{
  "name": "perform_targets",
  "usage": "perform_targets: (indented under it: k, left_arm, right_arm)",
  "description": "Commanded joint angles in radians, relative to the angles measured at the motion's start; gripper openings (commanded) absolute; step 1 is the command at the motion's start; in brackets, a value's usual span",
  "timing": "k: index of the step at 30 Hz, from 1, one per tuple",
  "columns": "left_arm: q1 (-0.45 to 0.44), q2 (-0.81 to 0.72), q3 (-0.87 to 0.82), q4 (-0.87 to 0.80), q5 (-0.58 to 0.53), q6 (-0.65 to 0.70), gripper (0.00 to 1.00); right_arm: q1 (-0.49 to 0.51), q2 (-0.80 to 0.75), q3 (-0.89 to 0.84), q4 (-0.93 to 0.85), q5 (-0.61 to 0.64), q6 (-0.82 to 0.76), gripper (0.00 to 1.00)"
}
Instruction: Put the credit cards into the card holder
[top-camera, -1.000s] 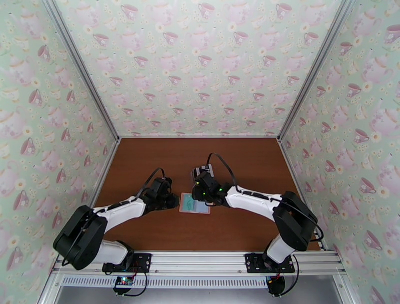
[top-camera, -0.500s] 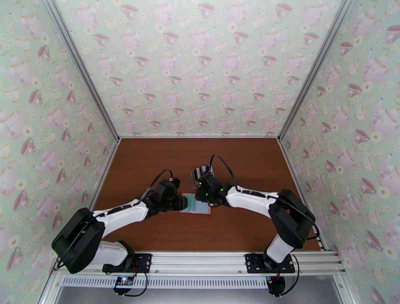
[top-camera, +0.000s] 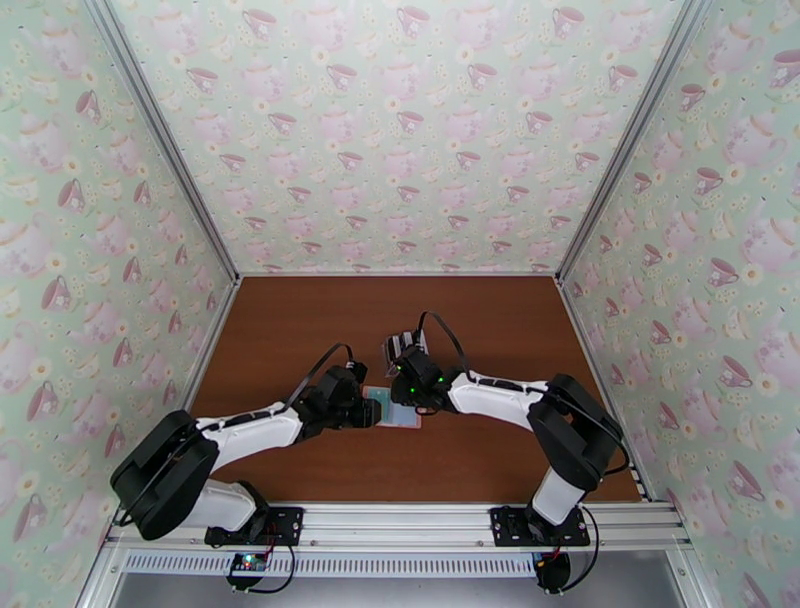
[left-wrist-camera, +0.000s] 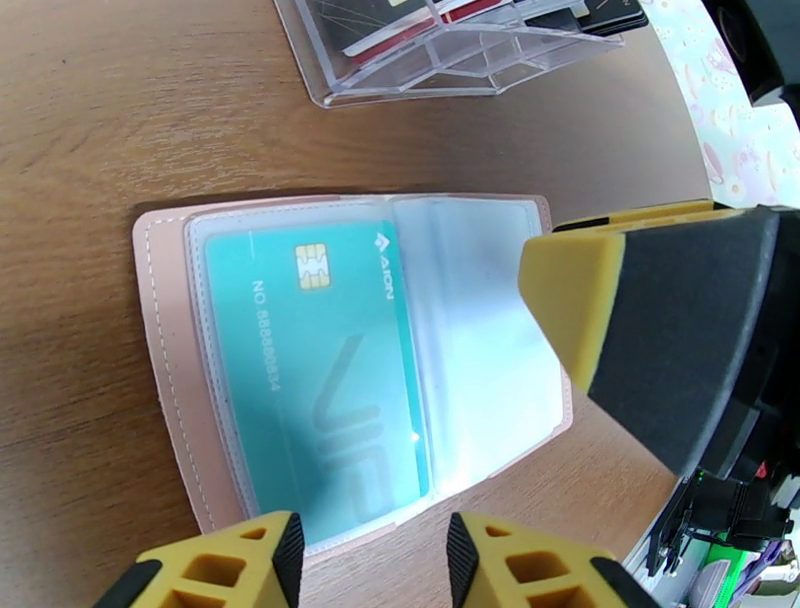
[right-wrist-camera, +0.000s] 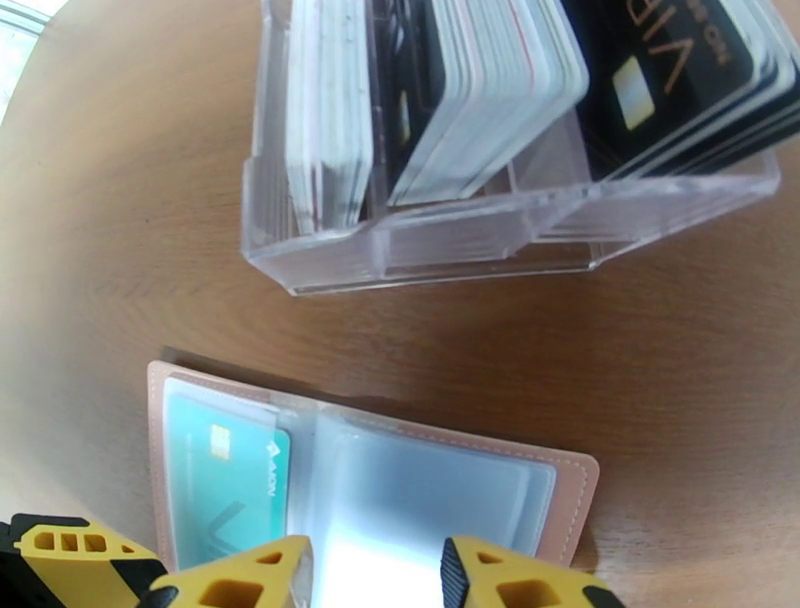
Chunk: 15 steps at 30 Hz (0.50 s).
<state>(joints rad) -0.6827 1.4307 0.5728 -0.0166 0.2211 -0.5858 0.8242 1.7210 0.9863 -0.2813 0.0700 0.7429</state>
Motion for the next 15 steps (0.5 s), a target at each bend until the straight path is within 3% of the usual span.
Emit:
perform_targets:
  k: [1,15]
  left_arm:
    - [-0.007,0.033,-0.024,0.01,-0.022,-0.005,0.46]
    - [-0.028,0.071,-0.03,-0.023,-0.08,-0.009,0.55]
  right_arm:
    - [-0.006,0.014,0.001,0.014,-0.011,-0.019,0.39]
    - [-0.012,0.02,-0.013,0.019,-0.004,-0.02,0.38]
